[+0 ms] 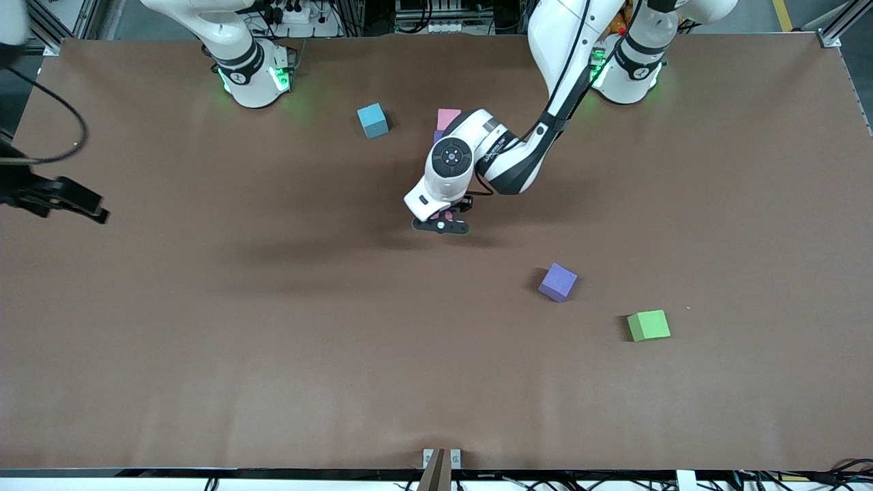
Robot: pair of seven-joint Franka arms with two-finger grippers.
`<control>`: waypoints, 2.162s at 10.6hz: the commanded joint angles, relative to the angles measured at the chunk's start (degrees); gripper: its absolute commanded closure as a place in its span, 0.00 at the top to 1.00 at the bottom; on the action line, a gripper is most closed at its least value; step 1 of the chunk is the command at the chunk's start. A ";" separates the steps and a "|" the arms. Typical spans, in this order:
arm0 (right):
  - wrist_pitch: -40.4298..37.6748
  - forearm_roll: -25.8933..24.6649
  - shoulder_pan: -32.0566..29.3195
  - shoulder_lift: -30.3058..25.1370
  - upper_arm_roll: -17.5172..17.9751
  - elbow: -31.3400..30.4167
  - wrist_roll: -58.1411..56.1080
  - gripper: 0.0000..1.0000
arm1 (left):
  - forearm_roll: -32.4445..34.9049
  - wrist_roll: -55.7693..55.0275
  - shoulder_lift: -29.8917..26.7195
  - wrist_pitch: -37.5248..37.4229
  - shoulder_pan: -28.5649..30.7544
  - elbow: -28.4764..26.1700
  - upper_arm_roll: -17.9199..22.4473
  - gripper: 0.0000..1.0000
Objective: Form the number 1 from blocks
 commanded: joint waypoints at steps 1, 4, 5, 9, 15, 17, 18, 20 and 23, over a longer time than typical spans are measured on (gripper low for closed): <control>-1.28 0.49 0.52 -1.56 -0.68 -0.39 -2.81 1.00 | -0.48 -0.57 -0.15 -2.43 -0.85 1.29 1.14 1.00; -1.81 -0.49 0.97 -3.15 -0.68 -1.09 -2.72 1.00 | -0.39 -0.48 -5.77 -9.35 2.13 4.53 2.29 1.00; -2.59 -1.27 0.97 -2.80 -0.51 -0.83 -2.72 1.00 | -0.21 -0.48 -8.22 -11.56 4.06 5.07 2.37 1.00; -2.78 -3.11 1.06 -2.44 -0.33 -0.57 -2.89 1.00 | 8.11 0.13 -19.38 -19.38 13.98 4.81 0.45 1.00; -7.96 -5.23 2.11 -2.53 -0.33 0.58 -2.98 1.00 | 16.93 9.86 -30.82 -29.76 31.03 4.64 -5.54 1.00; -7.96 -5.15 2.11 -2.45 -0.33 0.58 -2.98 1.00 | 16.66 14.26 -33.11 -32.13 34.47 4.81 -5.36 1.00; -7.96 -5.23 2.11 -2.44 -0.24 0.58 -3.07 1.00 | 16.66 15.85 -33.73 -33.36 36.23 4.98 -5.45 1.00; -7.96 -5.15 2.11 -2.44 -0.24 0.58 -3.07 1.00 | 14.92 20.68 -34.61 -33.47 40.18 4.99 -5.97 1.00; -7.96 -5.15 2.11 -2.44 -0.24 0.58 -3.07 1.00 | 13.94 21.40 -35.84 -33.55 41.60 4.90 -5.98 1.00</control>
